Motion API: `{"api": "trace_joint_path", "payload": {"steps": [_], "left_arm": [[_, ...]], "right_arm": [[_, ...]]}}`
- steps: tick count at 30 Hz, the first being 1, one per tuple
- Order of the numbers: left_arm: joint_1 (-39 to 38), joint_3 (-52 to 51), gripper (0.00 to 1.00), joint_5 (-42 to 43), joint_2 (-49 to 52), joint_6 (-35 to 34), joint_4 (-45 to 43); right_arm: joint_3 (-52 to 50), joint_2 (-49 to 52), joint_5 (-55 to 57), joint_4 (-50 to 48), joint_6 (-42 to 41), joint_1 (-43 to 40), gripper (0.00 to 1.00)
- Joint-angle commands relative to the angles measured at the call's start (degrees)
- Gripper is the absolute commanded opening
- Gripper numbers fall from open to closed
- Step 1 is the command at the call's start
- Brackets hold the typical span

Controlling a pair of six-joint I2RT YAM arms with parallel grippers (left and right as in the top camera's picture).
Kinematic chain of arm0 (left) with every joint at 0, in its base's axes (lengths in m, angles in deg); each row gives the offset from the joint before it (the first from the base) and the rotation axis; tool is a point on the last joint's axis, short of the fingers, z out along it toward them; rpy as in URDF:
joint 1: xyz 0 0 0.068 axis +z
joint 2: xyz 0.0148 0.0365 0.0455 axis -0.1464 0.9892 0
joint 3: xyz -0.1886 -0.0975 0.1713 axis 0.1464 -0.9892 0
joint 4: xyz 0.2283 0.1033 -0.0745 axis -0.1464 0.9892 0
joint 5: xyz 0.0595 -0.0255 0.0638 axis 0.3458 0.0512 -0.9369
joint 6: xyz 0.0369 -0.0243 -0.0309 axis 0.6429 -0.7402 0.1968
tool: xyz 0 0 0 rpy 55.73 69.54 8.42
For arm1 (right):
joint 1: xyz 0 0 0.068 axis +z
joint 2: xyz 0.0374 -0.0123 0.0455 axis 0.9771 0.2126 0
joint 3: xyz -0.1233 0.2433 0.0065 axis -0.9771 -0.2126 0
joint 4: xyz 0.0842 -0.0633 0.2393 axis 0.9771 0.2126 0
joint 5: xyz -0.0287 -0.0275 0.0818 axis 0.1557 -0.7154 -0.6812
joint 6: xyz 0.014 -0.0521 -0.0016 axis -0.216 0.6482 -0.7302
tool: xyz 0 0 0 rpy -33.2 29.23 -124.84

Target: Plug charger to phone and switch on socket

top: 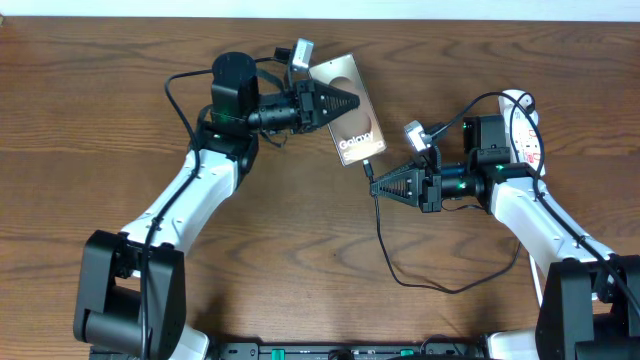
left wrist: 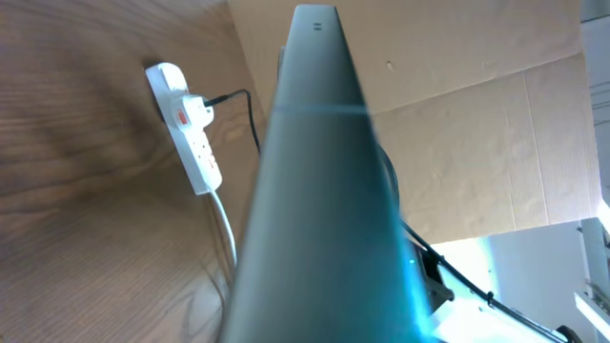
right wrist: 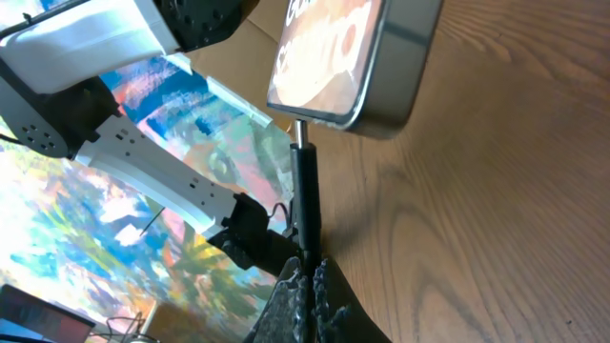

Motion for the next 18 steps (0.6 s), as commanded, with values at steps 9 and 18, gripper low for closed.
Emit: {"api": "trace_joint_path", "payload": {"steps": [9,18], "left_arm": [[0.0,1.0,0.07,2.9,-1.1,1.1,-0.7],[0.0,1.0,0.08,2.9,-1.1,1.2,-0.7]], "right_arm": [[0.0,-0.4,-1.7,-0.2,0.8,0.2,0.01],[0.0,-0.4,-1.7,-1.0,0.8,0.2,0.01]]}}
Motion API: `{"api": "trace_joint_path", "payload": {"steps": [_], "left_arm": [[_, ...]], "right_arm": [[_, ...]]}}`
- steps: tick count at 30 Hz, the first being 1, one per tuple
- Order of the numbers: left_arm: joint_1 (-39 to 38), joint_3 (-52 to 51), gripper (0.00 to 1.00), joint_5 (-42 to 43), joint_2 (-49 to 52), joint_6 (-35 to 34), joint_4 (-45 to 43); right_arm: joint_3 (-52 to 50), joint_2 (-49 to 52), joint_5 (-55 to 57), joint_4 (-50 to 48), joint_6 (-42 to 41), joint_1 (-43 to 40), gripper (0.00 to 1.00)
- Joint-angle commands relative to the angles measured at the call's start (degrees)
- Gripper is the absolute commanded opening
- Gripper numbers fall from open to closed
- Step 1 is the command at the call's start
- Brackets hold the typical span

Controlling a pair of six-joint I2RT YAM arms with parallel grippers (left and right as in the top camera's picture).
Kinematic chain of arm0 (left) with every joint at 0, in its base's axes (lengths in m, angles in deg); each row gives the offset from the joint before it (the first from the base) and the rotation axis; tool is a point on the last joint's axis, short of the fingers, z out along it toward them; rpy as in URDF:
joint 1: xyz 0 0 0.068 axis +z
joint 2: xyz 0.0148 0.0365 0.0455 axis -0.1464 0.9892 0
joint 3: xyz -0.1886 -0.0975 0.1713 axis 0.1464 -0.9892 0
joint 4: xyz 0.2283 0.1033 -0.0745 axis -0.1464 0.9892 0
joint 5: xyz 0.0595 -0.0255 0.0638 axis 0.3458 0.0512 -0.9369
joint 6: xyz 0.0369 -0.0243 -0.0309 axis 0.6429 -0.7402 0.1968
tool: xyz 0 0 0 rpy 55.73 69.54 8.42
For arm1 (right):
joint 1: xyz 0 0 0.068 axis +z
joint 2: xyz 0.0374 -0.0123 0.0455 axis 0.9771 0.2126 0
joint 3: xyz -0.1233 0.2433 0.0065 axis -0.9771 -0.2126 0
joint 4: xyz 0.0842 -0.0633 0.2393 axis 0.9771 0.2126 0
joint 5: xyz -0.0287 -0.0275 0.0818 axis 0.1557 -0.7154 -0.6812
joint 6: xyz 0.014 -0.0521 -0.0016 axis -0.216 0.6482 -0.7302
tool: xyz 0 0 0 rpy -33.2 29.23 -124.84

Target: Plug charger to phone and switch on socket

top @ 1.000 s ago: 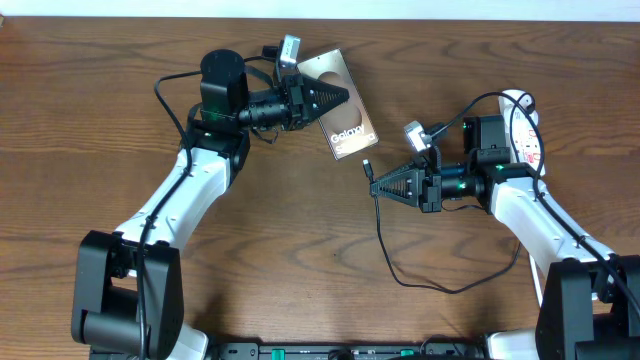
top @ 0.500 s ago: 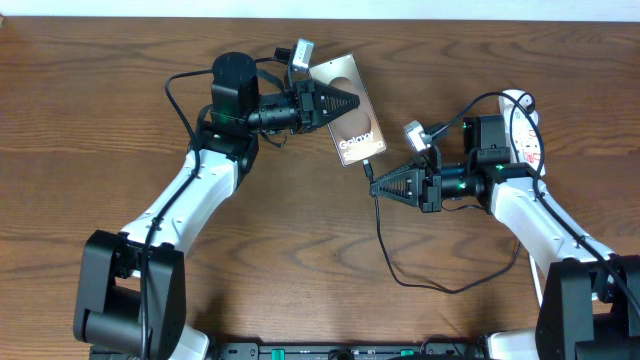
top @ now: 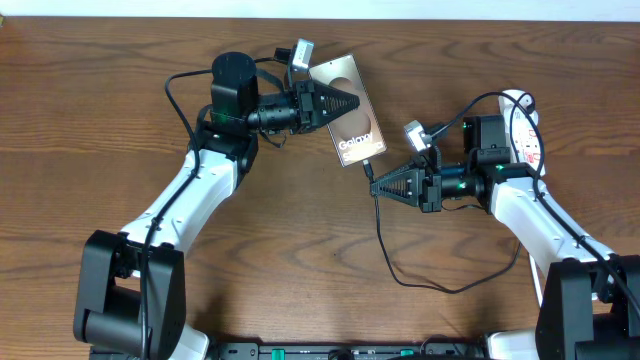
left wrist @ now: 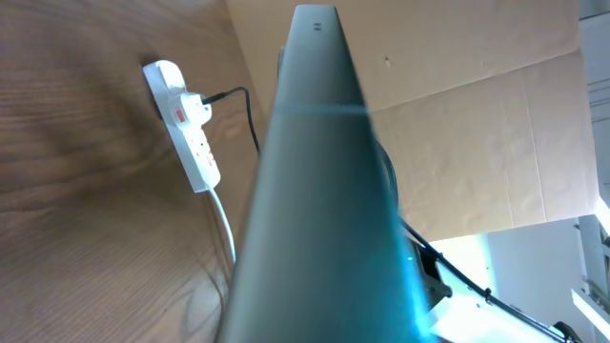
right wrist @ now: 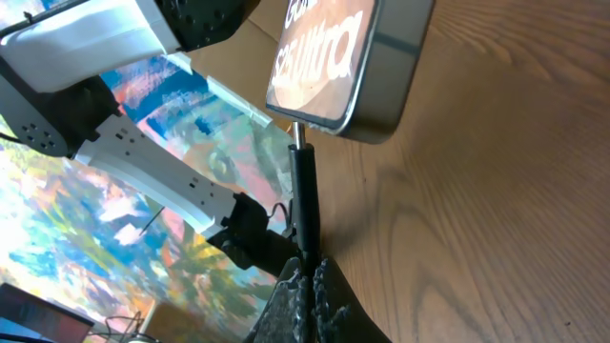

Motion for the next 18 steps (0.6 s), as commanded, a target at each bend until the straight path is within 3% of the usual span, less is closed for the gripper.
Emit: {"api": "trace_joint_path", "payload": {"steps": [1,18], "left_arm": [[0.0,1.0,0.07,2.3,-1.1,1.2,-0.7],[-0.1,1.0,0.08,3.3,-1.1,2.3,-0.7]], "right_arm": [[0.0,-0.4,-1.6,-0.7,0.8,0.2,0.01],[0.0,-0.4,-1.6,-1.2,0.3,0.2,0.01]]}}
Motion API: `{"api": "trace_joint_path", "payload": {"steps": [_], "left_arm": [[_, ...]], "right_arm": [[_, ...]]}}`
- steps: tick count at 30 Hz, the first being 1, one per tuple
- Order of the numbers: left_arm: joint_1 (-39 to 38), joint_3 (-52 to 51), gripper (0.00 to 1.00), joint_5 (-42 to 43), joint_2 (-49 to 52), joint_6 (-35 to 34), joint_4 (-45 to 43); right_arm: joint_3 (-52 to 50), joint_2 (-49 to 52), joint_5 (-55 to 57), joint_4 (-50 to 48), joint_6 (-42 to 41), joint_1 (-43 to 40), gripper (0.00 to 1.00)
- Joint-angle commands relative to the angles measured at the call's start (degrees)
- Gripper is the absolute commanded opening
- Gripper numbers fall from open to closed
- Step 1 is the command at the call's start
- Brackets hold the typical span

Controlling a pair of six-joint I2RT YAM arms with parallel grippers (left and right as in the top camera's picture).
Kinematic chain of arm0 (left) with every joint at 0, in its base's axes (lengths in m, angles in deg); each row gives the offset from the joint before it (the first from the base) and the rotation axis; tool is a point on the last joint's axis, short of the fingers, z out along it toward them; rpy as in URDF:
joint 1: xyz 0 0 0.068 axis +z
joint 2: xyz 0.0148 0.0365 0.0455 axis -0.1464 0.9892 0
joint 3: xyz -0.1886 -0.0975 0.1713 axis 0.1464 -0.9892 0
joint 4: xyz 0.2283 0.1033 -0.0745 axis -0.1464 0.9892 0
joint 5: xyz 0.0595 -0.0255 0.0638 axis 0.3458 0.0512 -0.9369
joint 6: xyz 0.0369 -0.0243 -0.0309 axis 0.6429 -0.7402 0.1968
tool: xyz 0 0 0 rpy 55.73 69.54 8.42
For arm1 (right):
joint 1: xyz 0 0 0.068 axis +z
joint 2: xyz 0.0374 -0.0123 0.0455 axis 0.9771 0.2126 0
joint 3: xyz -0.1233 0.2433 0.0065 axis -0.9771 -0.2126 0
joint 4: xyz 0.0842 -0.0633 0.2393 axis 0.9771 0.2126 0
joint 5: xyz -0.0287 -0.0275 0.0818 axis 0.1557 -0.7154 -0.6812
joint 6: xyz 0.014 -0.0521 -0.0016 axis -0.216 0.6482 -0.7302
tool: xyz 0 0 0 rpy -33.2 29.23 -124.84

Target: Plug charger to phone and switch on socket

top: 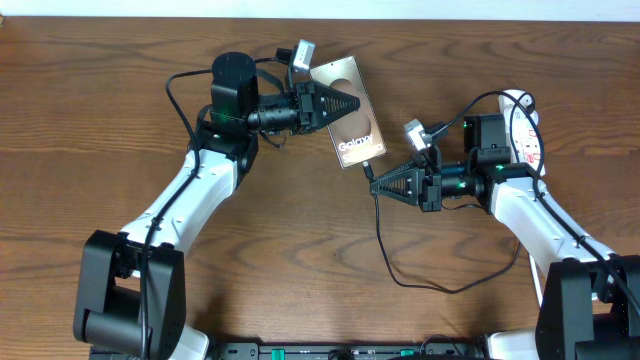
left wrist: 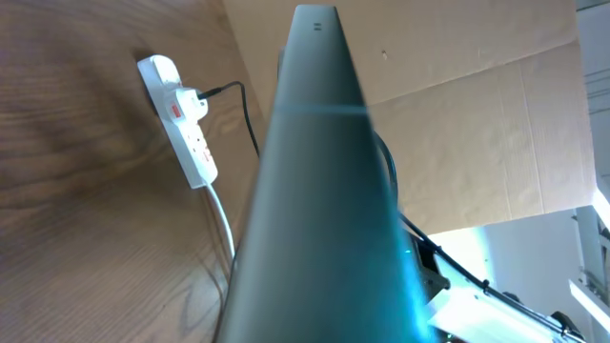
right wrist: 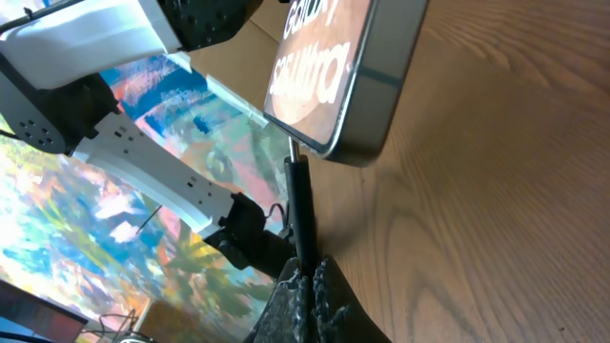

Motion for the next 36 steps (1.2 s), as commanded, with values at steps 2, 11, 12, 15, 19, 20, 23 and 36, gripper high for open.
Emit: {"api": "trace_joint_path", "payload": {"steps": [2,11,12,15,19,20,23,36], "left_arm": [[-0.2,1.0,0.08,2.2,-1.1,1.9,-0.7],[-1.3,1.0,0.07,0.8,-1.1,2.5,-0.7],[-1.3,1.0,0.08,0.7,-1.1,2.5,-0.7],[-1.4,1.0,0.08,0.7,-1.1,2.5,-0.9],[-1.4,1.0,0.07,0.7,-1.1,3.9,-0.8],[-1.4,1.0,0.07,0.7,-1.1,4.6,-0.8],[-1.4,1.0,0.08,0.7,-1.1,5.3,-0.8],[-3.6,1.0,0.07,1.0,-1.1,7.6,-0.9]], "right_arm": [[0.0,-0.4,-1.6,-0.8,-0.7,0.2,0.01],[0.0,-0.4,-1.6,-3.6,-3.6,0.2,0.01],[0.0,-0.4,-1.6,-3.6,-3.6,0.2,0.01],[0.0,-0.4,-1.6,-3.6,-3.5,0.2,0.01],[0.0,-0.4,-1.6,-4.4,-4.2,0.2,0.01],[0.0,-0.4,-1.6,-4.9,-4.8,0.2,0.01],[0.0,-0.4,-1.6,-7.1,-7.5,0.2,0.01],[0.0,-0.4,-1.5,-15.9,-17.9,0.2,0.01]]}}
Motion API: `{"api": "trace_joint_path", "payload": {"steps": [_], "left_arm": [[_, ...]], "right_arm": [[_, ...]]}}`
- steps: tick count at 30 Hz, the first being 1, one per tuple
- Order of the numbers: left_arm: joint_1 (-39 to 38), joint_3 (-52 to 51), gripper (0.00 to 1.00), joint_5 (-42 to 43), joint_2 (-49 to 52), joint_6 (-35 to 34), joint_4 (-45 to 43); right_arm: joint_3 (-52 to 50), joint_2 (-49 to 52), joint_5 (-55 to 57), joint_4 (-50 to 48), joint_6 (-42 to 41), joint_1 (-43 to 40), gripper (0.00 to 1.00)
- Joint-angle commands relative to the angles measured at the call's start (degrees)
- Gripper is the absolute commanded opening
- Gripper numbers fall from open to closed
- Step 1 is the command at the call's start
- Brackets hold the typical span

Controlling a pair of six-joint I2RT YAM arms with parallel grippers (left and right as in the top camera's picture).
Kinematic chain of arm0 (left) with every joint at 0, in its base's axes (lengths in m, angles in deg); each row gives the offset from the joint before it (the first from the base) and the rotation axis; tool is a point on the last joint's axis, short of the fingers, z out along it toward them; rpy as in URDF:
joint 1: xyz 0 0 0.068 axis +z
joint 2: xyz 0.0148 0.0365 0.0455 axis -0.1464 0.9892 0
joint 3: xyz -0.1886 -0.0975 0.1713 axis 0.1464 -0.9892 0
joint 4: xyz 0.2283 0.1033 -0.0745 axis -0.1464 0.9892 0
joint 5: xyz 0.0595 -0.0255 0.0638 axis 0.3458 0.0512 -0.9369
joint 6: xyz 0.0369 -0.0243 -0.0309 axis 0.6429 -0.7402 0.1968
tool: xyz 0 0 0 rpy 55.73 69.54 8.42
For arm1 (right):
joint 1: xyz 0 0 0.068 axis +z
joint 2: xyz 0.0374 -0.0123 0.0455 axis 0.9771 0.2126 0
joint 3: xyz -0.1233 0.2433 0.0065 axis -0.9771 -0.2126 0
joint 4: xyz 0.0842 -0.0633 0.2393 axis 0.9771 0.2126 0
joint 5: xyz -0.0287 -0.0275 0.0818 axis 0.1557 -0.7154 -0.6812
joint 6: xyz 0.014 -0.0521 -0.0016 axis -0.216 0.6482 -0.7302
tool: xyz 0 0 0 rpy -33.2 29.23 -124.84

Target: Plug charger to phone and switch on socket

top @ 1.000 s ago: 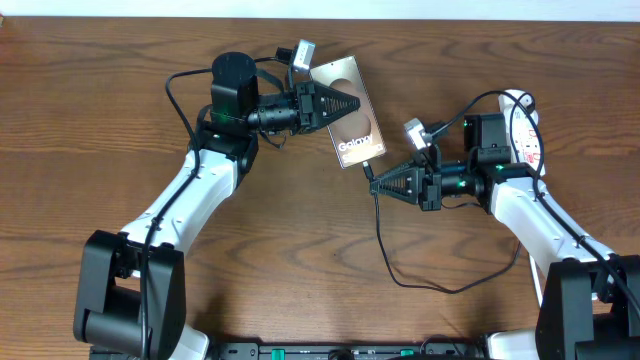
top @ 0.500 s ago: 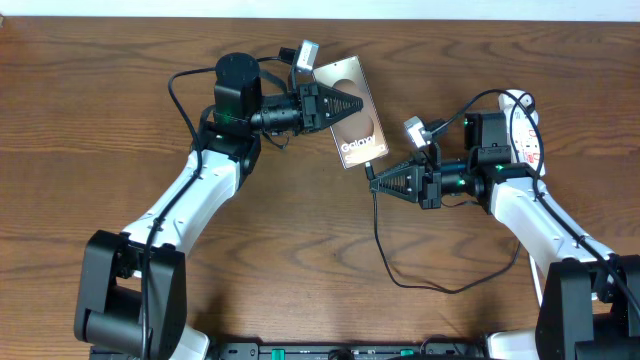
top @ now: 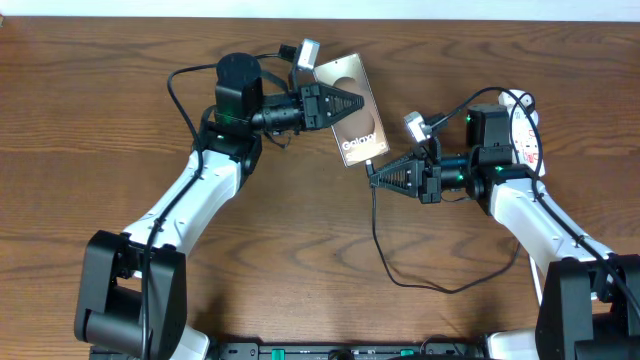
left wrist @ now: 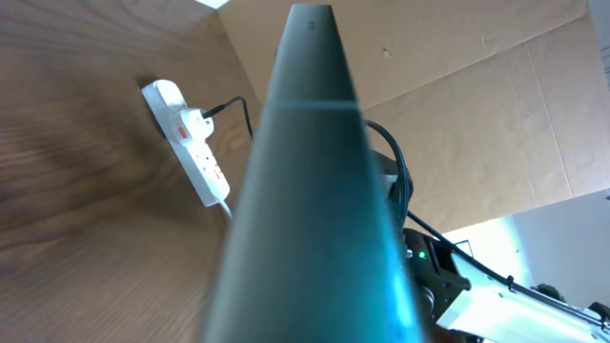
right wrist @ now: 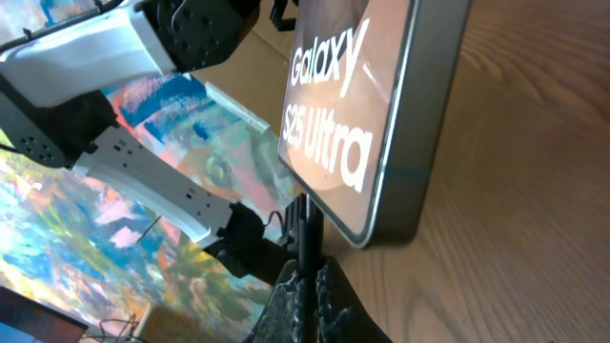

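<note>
A gold phone [top: 352, 116] marked "Galaxy" is held tilted over the table's far middle, my left gripper [top: 350, 101] shut on its upper part. In the left wrist view its grey edge [left wrist: 310, 191] fills the middle. My right gripper [top: 374, 179] is shut on the black charger plug [right wrist: 307, 233], right at the phone's [right wrist: 376, 105] lower end; whether the plug is seated cannot be told. The black cable [top: 385, 250] loops over the table to the white socket strip [top: 522, 128] at the right, also the socket strip [left wrist: 188, 140] in the left wrist view.
Wooden table [top: 300, 250] all around. The cable's loop lies in front of the right arm. The socket strip with its red switch sits behind the right arm. Cardboard [left wrist: 457, 105] stands beyond the table edge.
My right gripper with the plug has moved up and left to the phone's lower end. The left gripper has shifted the phone slightly right. In the right wrist view the phone looms larger.
The left gripper held the phone tilted over the table throughout. The right gripper, shut on the plug, sat just below the phone's lower end at each earlier moment, the phone growing steadily closer in its view. Now the plug is at the phone's lower edge.
</note>
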Motion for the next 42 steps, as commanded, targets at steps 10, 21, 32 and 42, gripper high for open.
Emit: {"api": "trace_joint_path", "payload": {"steps": [10,21,32,42], "left_arm": [[-2.3,1.0,0.08,6.0,-1.1,2.1,-0.3],[-2.1,1.0,0.07,3.9,-1.1,9.8,6.7],[-2.1,1.0,0.07,-0.2,-1.1,18.6,19.3],[-2.1,1.0,0.07,-6.2,-1.1,18.6,22.4]], "right_arm": [[0.8,-0.5,5.5,-23.1,-27.6,0.1,0.01],[0.7,-0.3,5.7,-18.7,-25.4,0.1,0.01],[0.7,-0.3,23.2,-2.9,-18.6,0.1,0.01],[0.7,-0.3,61.8,18.6,-11.8,0.1,0.01]]}}
